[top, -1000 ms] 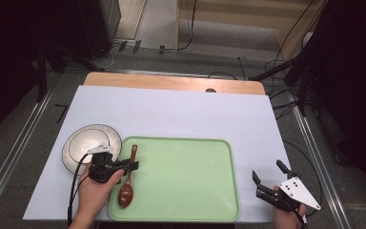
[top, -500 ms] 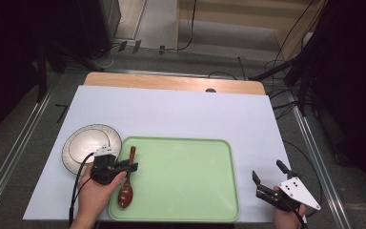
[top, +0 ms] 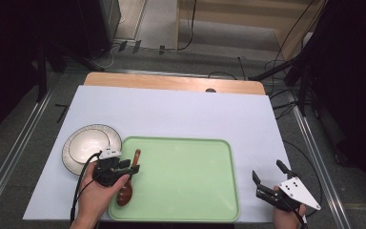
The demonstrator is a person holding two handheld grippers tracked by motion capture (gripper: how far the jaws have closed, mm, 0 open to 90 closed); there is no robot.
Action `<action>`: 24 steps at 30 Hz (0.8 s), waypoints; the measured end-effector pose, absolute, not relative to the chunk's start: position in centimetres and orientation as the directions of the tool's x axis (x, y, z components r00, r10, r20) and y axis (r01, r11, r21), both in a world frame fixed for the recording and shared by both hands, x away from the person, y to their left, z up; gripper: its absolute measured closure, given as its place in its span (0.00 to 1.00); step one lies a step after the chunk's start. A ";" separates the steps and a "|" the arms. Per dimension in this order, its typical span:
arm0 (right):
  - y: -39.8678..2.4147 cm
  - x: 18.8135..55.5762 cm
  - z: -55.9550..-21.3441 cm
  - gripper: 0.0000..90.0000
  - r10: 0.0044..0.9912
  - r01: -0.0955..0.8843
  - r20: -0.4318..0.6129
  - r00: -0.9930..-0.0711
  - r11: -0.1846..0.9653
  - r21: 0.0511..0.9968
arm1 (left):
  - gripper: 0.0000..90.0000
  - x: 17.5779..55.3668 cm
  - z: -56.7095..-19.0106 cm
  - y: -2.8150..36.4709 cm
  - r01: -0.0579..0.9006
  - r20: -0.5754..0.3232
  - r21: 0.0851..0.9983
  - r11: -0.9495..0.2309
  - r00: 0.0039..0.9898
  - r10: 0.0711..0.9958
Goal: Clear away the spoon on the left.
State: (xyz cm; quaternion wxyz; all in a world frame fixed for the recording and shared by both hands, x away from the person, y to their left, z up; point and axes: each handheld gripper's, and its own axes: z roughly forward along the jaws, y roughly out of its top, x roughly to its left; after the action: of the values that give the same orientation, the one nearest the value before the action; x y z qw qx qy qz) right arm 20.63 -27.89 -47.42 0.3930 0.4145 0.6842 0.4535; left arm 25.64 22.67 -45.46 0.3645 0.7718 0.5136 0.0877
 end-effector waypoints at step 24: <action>-27.9 20.7 -47.4 0.15 0.923 0.210 -0.161 -0.349 0.244 0.947 | 0.00 23.2 -42.1 25.5 0.529 -0.350 0.847 -0.056 0.633 0.690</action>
State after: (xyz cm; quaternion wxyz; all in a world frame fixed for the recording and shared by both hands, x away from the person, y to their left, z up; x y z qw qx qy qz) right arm 20.65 -27.92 -47.41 0.3924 0.4142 0.6843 0.4541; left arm 23.19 25.51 -42.06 0.5421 0.7230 0.4217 0.0744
